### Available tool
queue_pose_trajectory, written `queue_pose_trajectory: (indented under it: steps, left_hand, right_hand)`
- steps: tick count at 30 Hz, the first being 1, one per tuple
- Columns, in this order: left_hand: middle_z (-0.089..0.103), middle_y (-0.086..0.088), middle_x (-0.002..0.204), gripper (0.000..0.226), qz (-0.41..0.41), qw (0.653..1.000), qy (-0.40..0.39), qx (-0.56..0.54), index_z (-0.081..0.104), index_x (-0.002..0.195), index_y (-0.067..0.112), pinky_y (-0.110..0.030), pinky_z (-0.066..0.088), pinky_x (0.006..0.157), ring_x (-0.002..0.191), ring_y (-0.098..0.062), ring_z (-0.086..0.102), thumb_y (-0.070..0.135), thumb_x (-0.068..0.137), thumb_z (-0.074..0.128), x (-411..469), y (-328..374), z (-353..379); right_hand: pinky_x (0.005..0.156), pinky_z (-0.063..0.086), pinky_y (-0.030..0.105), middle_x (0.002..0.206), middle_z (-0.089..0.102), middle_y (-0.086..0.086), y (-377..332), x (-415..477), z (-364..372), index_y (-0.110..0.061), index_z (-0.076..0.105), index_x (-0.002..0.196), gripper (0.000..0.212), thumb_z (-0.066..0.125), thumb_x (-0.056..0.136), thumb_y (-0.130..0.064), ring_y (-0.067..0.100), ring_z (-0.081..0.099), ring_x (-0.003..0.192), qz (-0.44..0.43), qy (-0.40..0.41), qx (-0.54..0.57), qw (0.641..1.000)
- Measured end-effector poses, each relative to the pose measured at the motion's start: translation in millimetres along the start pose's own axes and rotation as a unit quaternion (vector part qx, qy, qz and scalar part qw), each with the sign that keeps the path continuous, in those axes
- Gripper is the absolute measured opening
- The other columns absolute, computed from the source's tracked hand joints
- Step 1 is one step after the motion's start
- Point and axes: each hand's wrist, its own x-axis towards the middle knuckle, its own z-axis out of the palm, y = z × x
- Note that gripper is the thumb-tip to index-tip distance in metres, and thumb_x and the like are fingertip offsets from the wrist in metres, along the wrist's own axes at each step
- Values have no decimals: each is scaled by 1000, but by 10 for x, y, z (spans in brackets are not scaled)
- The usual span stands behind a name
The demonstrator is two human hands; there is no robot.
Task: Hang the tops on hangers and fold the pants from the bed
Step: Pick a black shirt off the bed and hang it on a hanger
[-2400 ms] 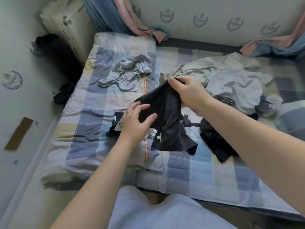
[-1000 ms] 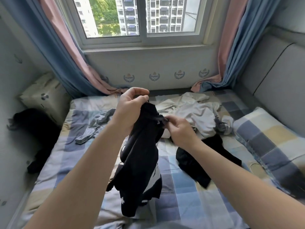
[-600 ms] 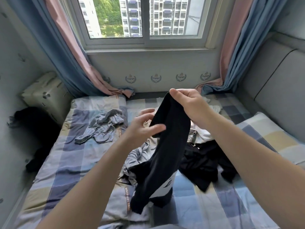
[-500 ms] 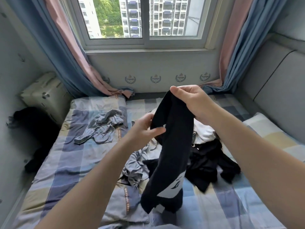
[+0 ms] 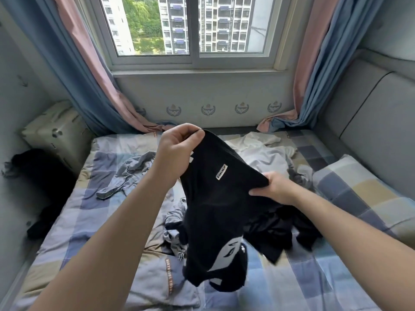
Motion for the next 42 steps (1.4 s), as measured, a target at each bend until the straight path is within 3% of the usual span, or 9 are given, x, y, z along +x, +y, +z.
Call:
queue_pose_trajectory:
  steps: [6, 13, 19, 23, 28, 30, 34, 38, 42]
  left_hand:
    - [55, -18, 80, 16, 11, 998, 58, 20, 67, 85, 2, -43, 40, 71, 76, -29, 49, 15, 94, 63, 64, 1, -221]
    - [62, 0, 75, 12, -60, 967, 211, 129, 63, 89, 18, -31, 47, 61, 61, -8, 55, 21, 100, 58, 217, -275, -552]
    - [62, -7, 129, 35, -175, 976, -3, 132, 59, 125, 14, -27, 52, 96, 115, -16, 61, 18, 93, 71, -74, -522, -345]
    - [58, -5, 140, 47, -187, 961, -153, 134, 57, 131, 20, -18, 52, 87, 114, -13, 62, 24, 88, 76, -297, -621, -55]
    - [29, 20, 157, 99, -19, 975, -132, 179, 27, 148, 51, -36, 30, 117, 146, -8, 28, 49, 67, 83, -199, -583, 290]
    - [45, 33, 143, 75, 40, 967, -186, 171, 42, 132, 67, -39, 35, 117, 140, -3, 39, 47, 70, 79, -93, -540, 345]
    - [67, 3, 80, 7, -1, 977, -195, 88, 67, 83, 36, -45, 54, 77, 79, -16, 62, 42, 80, 68, 2, -568, 414]
    - [44, 18, 56, 28, 62, 988, -104, 94, 55, 70, 29, -16, 33, 54, 55, -1, 38, 35, 97, 55, 4, -476, 461]
    - [36, 16, 58, 32, 95, 992, -52, 67, 49, 71, 22, -16, 29, 52, 56, -3, 32, 23, 103, 52, 24, -235, 444]
  right_hand:
    - [80, 58, 29, 92, 78, 4, 392, -11, 58, -13, 77, 92, 6, 72, 91, -9, 14, 73, 81, 57, 15, 57, 997]
    - [77, 60, 36, 103, 77, 11, -393, 26, 143, -10, 77, 104, 26, 61, 99, -31, 28, 75, 94, 28, 14, 213, 976]
    - [68, 62, 34, 94, 78, 11, -939, 18, 171, -21, 81, 80, 28, 61, 99, -21, 22, 76, 82, 15, 28, 290, 956]
    - [71, 61, 31, 80, 78, 1, -1127, 7, 136, -23, 80, 75, 33, 61, 99, -14, 16, 74, 73, -21, 56, 279, 958]
    - [74, 59, 35, 91, 77, 9, -1295, -159, -60, -14, 78, 96, 12, 65, 95, -14, 22, 72, 81, -74, -26, 170, 982]
    - [77, 59, 35, 95, 77, 12, -1319, -229, -137, -13, 79, 97, 14, 66, 94, -11, 22, 72, 83, -102, -49, 104, 988]
    - [74, 58, 34, 89, 74, 11, -1186, -275, -336, -12, 74, 93, 5, 74, 89, -13, 20, 70, 79, -126, -7, 70, 989]
    - [76, 59, 29, 95, 77, 0, -769, -249, -333, -24, 72, 100, 25, 84, 79, -17, 13, 74, 86, -53, -16, -4, 998]
    - [72, 54, 17, 89, 77, -13, -265, -207, 55, -29, 77, 88, 14, 81, 81, -17, 3, 72, 84, 27, -68, -32, 997]
